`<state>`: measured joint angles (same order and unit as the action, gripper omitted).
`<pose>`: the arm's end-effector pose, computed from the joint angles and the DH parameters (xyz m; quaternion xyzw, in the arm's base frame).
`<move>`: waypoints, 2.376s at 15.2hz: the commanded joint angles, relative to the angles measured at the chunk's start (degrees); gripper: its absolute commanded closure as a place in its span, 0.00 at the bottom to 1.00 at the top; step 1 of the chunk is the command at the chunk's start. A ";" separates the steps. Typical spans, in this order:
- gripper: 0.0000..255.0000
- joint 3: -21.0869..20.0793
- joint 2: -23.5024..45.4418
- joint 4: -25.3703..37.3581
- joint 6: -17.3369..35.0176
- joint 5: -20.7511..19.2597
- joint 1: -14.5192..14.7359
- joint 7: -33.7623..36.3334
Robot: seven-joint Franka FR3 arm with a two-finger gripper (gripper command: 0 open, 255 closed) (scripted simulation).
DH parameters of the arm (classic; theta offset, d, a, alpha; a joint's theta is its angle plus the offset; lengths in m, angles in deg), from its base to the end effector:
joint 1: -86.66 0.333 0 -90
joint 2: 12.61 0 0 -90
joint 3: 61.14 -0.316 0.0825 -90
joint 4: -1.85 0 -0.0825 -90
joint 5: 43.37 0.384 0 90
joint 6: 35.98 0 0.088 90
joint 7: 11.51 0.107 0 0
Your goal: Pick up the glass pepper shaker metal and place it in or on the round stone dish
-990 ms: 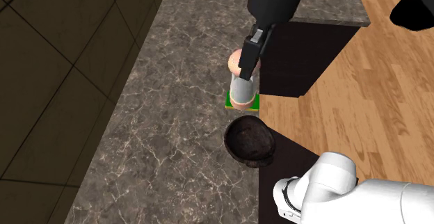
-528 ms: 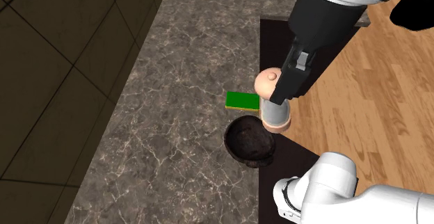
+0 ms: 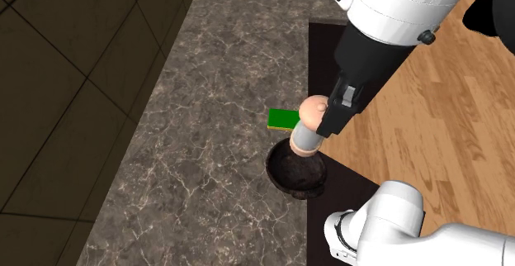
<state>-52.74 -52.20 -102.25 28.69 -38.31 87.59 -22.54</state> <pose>0.2597 -0.0535 0.7604 -0.9940 -0.0664 -0.0121 0.0856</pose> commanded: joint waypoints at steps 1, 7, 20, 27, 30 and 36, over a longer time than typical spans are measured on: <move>1.00 -0.04 -1.18 -2.53 1.36 -0.17 -0.16 -0.19; 1.00 -0.16 -4.27 -9.73 5.44 -0.58 -0.58 -0.69; 1.00 -0.16 -8.59 -20.51 11.84 -1.17 -1.23 -1.50; 0.00 -0.16 -8.59 -20.51 11.84 -1.17 -1.23 -1.50; 0.00 -0.16 -8.59 -20.51 11.84 -1.17 -1.23 -1.50; 0.00 0.69 -4.38 -10.07 5.59 -1.22 -0.71 -1.65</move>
<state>-52.19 -56.97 -113.40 35.01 -39.48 86.83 -24.11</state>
